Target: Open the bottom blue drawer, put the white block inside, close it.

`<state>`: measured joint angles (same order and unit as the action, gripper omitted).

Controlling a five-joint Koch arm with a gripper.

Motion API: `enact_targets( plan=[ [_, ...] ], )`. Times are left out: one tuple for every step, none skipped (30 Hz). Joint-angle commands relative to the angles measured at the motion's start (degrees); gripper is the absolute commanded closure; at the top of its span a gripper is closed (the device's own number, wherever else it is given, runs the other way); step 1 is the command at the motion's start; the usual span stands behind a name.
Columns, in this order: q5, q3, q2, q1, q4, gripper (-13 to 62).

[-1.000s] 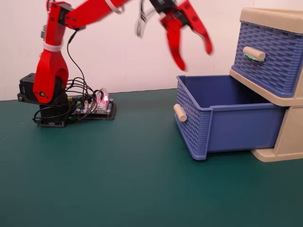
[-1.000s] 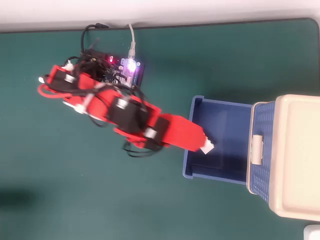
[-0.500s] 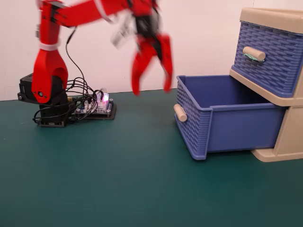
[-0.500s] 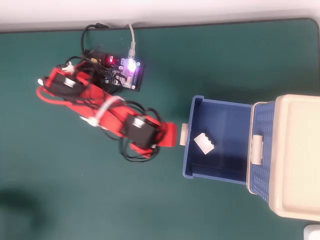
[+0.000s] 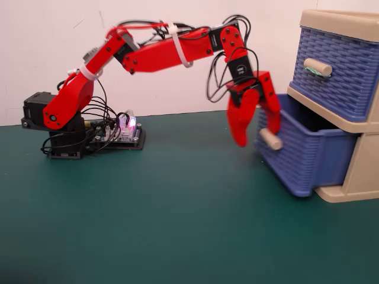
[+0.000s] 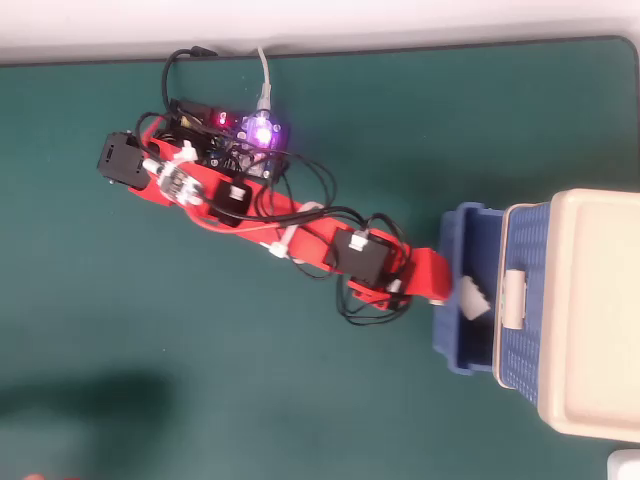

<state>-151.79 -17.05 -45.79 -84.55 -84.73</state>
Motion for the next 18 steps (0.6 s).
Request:
enact_targets(
  plan=[
    [-0.5, 5.6, 2.5, -1.8, 9.3, 15.4],
    [-0.4, 8.7, 4.0, -2.2, 11.0, 15.4],
    [-0.4, 10.0, 4.6, -2.5, 11.4, 15.4],
    [-0.4, 11.1, 4.7, -2.6, 11.4, 15.4],
    [-0.6, 12.0, 4.7, -2.6, 11.8, 15.4],
    [-0.6, 12.3, 4.7, -2.6, 11.4, 15.3],
    [-0.8, 12.5, 4.3, -2.5, 11.3, 15.3],
    [-0.9, 12.7, 3.8, -2.5, 11.5, 15.3],
    [-0.9, 13.1, 2.9, -2.4, 11.2, 15.2],
    [-0.8, 13.4, 1.5, -2.2, 10.5, 15.0],
    [-0.8, 13.3, 0.0, -2.1, 8.8, 14.9],
    [-0.8, 13.3, -2.2, -1.7, 5.3, 14.9],
    [-0.9, 13.4, -6.5, -0.4, -1.2, 15.3],
    [-1.0, 13.4, -10.2, 1.0, -6.3, 15.4],
    [-1.1, 13.4, -14.2, 2.5, -11.9, 15.3],
    [-1.1, 13.4, -19.4, 5.2, -19.1, 15.4],
    [-1.0, 13.3, -22.8, 7.8, -23.1, 15.4],
    [-0.9, 13.2, -25.8, 10.8, -26.0, 15.3]
  ],
)
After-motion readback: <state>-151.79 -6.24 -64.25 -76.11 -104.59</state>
